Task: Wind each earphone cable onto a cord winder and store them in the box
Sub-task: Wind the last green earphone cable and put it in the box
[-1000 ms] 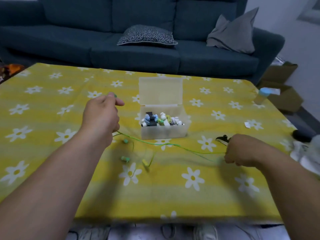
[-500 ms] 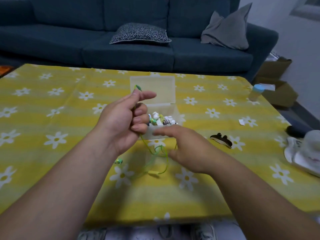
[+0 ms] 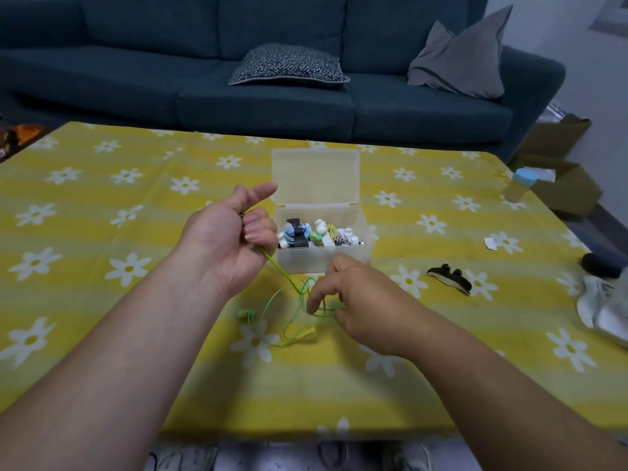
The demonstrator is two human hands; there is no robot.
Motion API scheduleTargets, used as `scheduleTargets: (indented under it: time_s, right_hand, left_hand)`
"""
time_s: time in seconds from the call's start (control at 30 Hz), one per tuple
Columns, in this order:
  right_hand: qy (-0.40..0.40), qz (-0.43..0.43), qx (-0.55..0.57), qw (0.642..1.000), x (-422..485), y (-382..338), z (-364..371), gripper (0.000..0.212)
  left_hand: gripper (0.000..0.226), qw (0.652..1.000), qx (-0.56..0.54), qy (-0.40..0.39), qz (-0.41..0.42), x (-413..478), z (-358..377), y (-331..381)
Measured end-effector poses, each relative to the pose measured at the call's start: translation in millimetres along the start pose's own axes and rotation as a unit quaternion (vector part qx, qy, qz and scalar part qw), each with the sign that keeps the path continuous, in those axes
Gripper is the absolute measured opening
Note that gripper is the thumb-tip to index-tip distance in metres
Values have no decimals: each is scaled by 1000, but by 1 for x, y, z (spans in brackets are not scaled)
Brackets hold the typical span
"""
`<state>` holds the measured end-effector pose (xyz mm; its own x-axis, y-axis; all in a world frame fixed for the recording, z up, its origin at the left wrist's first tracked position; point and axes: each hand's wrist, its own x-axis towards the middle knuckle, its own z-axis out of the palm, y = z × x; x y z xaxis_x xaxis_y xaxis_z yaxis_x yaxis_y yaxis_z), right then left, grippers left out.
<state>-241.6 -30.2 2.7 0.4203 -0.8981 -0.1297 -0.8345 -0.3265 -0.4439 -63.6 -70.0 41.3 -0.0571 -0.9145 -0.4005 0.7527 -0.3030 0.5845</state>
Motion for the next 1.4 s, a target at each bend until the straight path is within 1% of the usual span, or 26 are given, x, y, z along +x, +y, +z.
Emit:
scheduleTargets:
  time_s: [0.13, 0.2, 0.23, 0.3, 0.37, 0.43, 0.47, 0.5, 0.53, 0.57, 0.6, 0.63, 0.67, 0.73, 0.8, 0.83, 0.9, 0.93, 0.97, 1.07, 1.17, 1.27, 1.3, 1.33, 1.37, 1.4]
  right_hand:
    - [-26, 32, -111, 993, 4, 3, 12, 52]
    - [-12, 55, -135, 989, 6, 6, 11, 43]
    - [10, 64, -133, 989, 7, 7, 6, 36]
    - [67, 70, -88, 991, 7, 8, -10, 19]
    - [110, 55, 19, 992, 3, 7, -28, 7]
    - [140, 27, 124, 982, -2, 4, -42, 10]
    - [155, 12, 159, 975, -4, 2, -46, 12]
    - [172, 1, 178, 969, -4, 0, -49, 13]
    - [187, -5, 186, 965, -3, 0, -50, 14]
    - [199, -2, 190, 961, -1, -1, -51, 14]
    - [208, 6, 196, 958, 1, -1, -53, 13]
    - [218, 13, 200, 955, 1, -2, -54, 14]
    - [227, 18, 201, 953, 1, -2, -55, 14]
    - [253, 27, 192, 948, 1, -2, -58, 15]
    - [291, 45, 214, 932, 2, -3, -61, 14]
    - [306, 55, 270, 911, 2, -2, -63, 15]
    - [318, 69, 423, 846, 1, 2, -68, 20]
    - [321, 77, 477, 814, -1, 5, -71, 21]
    - [328, 90, 499, 797, -4, 8, -75, 22]
    - [378, 136, 499, 768, -10, 20, -88, 16]
    - [482, 176, 462, 723, -12, 36, -97, 19]
    - [558, 230, 401, 689, -17, 50, -101, 25]
    - [560, 243, 399, 684, -18, 53, -103, 25]
    - [546, 257, 396, 691, -18, 56, -104, 25]
    - [510, 279, 378, 721, -19, 58, -104, 24]
    - [445, 307, 334, 772, -21, 59, -103, 22]
  left_hand:
    - [41, 1000, 3, 19, -4, 2, -4, 3]
    - [41, 997, 45, 70, 4, 7, -10, 4]
    - [37, 989, 96, 108, 19, 11, -15, 3]
    - [24, 945, 261, 192, 50, 14, -21, 3]
    - [22, 871, 412, 260, 65, 20, -28, 6]
    - [41, 801, 505, 313, 68, 23, -32, 9]
    - [50, 779, 529, 322, 98, 20, -29, 10]
    - [52, 777, 534, 298, 152, 15, -25, 9]
    - [45, 792, 524, 228, 215, 9, -19, 7]
    - [33, 816, 501, 122, 262, 2, -13, 2]
    - [24, 834, 481, 12, 270, -6, -5, -4]
    - [23, 841, 472, -79, 252, -14, 1, -10]
    - [25, 839, 473, -145, 226, -20, 4, -15]
    - [22, 817, 510, -195, 186, -22, 5, -23]
    - [10, 803, 534, -188, 189, -19, 3, -25]
    - [9, 804, 534, -170, 200, -17, 2, -24]
    - [15, 807, 531, -136, 219, -14, -1, -16]
    - [19, 807, 533, -123, 224, -12, -3, -12]
    - [23, 802, 541, -113, 226, -11, -5, -8]
    - [33, 795, 568, -72, 199, -7, -15, 1]
    - [46, 789, 583, -31, 190, 0, -27, 13]
    - [47, 803, 557, -4, 210, 3, -33, 20]
    - [46, 813, 540, 7, 219, 4, -32, 21]
    - [43, 826, 515, 18, 229, 4, -31, 22]
    - [41, 844, 482, 27, 235, 4, -30, 22]
    - [40, 861, 448, 34, 237, 4, -28, 23]
